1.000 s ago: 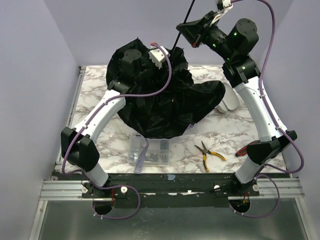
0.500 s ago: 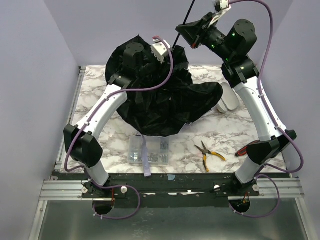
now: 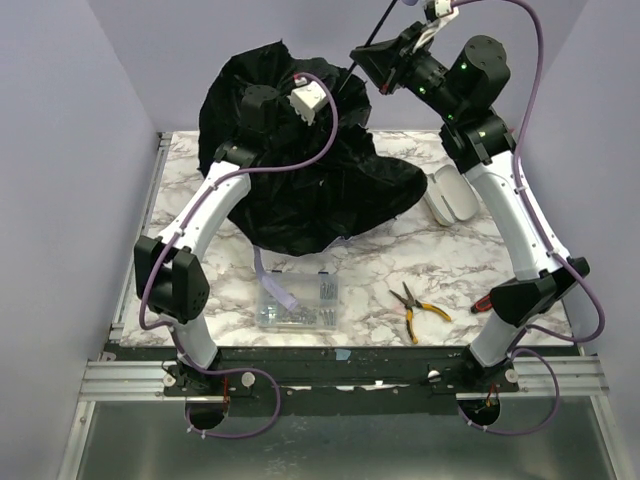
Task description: Open the umbrella
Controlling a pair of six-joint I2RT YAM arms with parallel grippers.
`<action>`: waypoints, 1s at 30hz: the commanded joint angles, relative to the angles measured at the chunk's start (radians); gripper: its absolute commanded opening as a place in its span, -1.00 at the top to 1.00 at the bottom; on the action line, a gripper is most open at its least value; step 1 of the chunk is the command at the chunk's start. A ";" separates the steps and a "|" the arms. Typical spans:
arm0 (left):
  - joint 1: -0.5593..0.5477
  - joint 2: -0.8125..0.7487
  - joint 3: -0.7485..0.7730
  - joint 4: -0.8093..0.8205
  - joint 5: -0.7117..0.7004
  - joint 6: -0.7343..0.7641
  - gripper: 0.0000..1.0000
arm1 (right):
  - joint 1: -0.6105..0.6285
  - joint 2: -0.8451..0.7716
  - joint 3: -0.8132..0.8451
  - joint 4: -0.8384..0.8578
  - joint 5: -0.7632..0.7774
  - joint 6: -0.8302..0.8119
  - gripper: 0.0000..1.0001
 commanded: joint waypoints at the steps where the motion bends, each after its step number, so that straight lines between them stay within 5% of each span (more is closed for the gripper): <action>1: 0.061 0.059 -0.032 -0.131 -0.097 0.024 0.20 | -0.010 -0.035 0.127 0.214 0.035 0.024 0.99; 9: 0.108 0.104 0.014 -0.153 -0.091 0.045 0.21 | -0.012 -0.034 0.146 0.241 0.028 0.041 0.99; 14: 0.121 0.112 0.012 -0.148 -0.117 0.088 -0.53 | -0.014 -0.041 0.124 0.240 0.016 0.034 0.99; 20: 0.127 0.069 -0.036 -0.104 -0.119 0.176 -0.90 | -0.014 -0.065 0.061 0.232 0.006 0.012 0.99; 26: 0.201 -0.029 -0.163 -0.082 0.150 0.354 -0.97 | -0.035 -0.065 0.051 0.195 0.018 -0.024 0.99; 30: 0.262 -0.034 -0.114 -0.210 0.294 0.444 -0.97 | -0.058 -0.059 0.048 0.188 0.014 -0.025 0.99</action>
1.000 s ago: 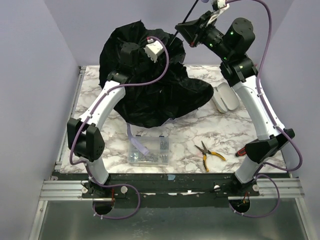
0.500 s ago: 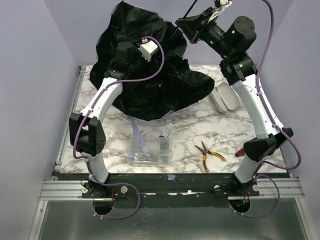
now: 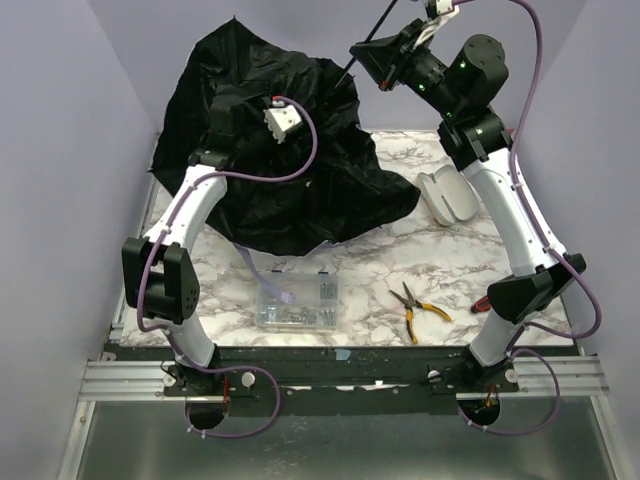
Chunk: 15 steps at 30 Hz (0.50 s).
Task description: Open the umbrella
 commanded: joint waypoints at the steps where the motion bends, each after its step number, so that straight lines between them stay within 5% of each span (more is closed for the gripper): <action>1: 0.127 -0.022 0.040 -0.194 0.183 0.145 -0.97 | -0.049 -0.086 0.023 0.148 0.010 -0.024 0.99; 5: 0.114 -0.096 0.039 -0.064 0.308 -0.001 -0.97 | -0.049 -0.074 -0.004 0.152 -0.066 0.013 0.99; 11: -0.033 -0.117 0.139 -0.081 0.262 -0.046 -0.92 | -0.049 -0.046 -0.031 0.189 -0.273 0.139 0.99; 15: -0.078 -0.084 0.220 -0.131 0.270 -0.066 -0.45 | -0.049 -0.043 -0.043 0.196 -0.301 0.164 0.99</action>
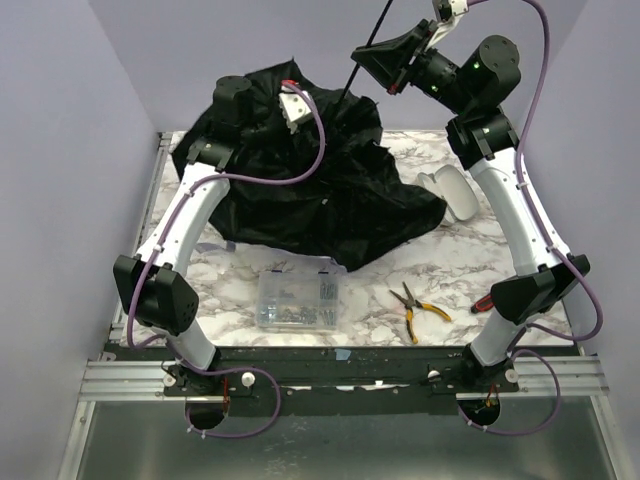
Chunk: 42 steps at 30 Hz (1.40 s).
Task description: Open the umbrella
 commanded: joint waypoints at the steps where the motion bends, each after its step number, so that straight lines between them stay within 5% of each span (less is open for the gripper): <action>1: -0.051 0.010 0.113 -0.072 0.029 -0.038 -0.33 | -0.004 -0.034 -0.010 0.098 -0.084 0.059 0.99; 12: -0.129 0.061 0.156 -0.110 0.047 -0.074 0.15 | -0.004 -0.060 -0.045 0.095 -0.055 0.042 0.99; 24: -0.094 -0.044 -0.001 -0.151 0.000 -0.093 0.07 | -0.004 -0.067 -0.057 0.071 -0.045 0.022 0.99; 32: -0.151 0.009 0.112 -0.135 -0.004 -0.175 0.11 | -0.004 -0.054 -0.058 0.089 -0.047 0.040 0.99; 39: -0.157 0.057 0.158 -0.084 -0.036 -0.252 0.60 | -0.003 -0.058 -0.069 0.103 -0.034 0.050 0.99; 42: -0.157 0.055 0.142 -0.059 -0.020 -0.266 0.67 | -0.005 -0.060 -0.076 0.113 -0.033 0.060 0.99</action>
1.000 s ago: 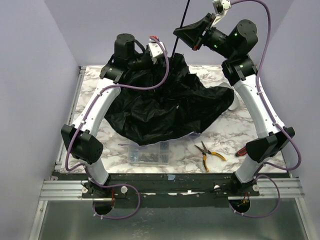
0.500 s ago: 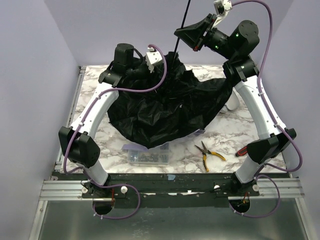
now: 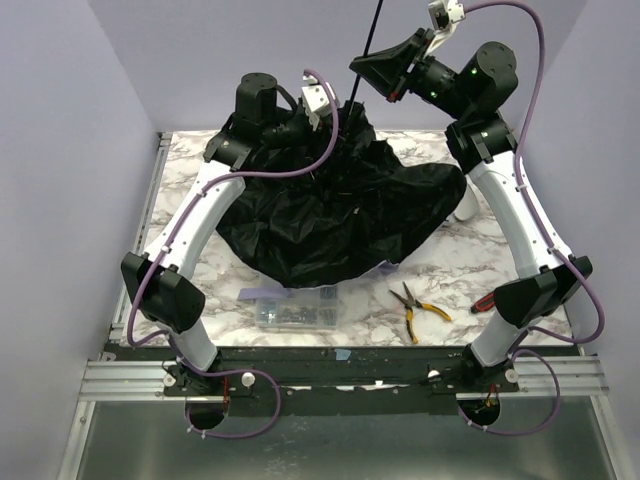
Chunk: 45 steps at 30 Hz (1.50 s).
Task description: Open the umbrella
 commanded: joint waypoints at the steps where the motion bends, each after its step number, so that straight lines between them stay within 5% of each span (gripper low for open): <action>1: 0.001 0.026 -0.001 0.052 -0.001 -0.052 0.67 | -0.001 -0.033 -0.002 0.082 0.020 0.031 0.99; 4: 0.001 0.033 -0.013 0.066 -0.002 -0.071 0.70 | -0.001 -0.034 -0.004 0.092 0.021 0.041 0.99; 7: 0.003 0.035 -0.015 0.086 0.021 -0.090 1.00 | -0.002 -0.034 -0.006 0.100 0.022 0.049 0.99; 14: 0.003 0.009 -0.055 0.203 0.100 -0.187 1.00 | -0.001 -0.046 -0.045 0.118 0.025 0.076 0.99; 15: 0.003 0.007 -0.057 0.212 0.103 -0.192 1.00 | -0.001 -0.050 -0.055 0.124 0.026 0.083 0.81; 17: 0.004 0.001 -0.053 0.225 0.114 -0.202 1.00 | -0.001 -0.065 -0.100 0.151 0.034 0.108 0.03; 20: 0.004 -0.007 -0.049 0.250 0.122 -0.227 1.00 | -0.002 -0.078 -0.170 0.182 0.035 0.148 -0.25; 43: 0.003 -0.005 0.039 0.207 0.136 -0.272 1.00 | 0.015 -0.026 -0.271 0.105 -0.064 0.152 0.09; 45: 0.003 -0.001 0.048 0.197 0.145 -0.276 1.00 | 0.027 -0.024 -0.271 0.092 -0.054 0.134 0.24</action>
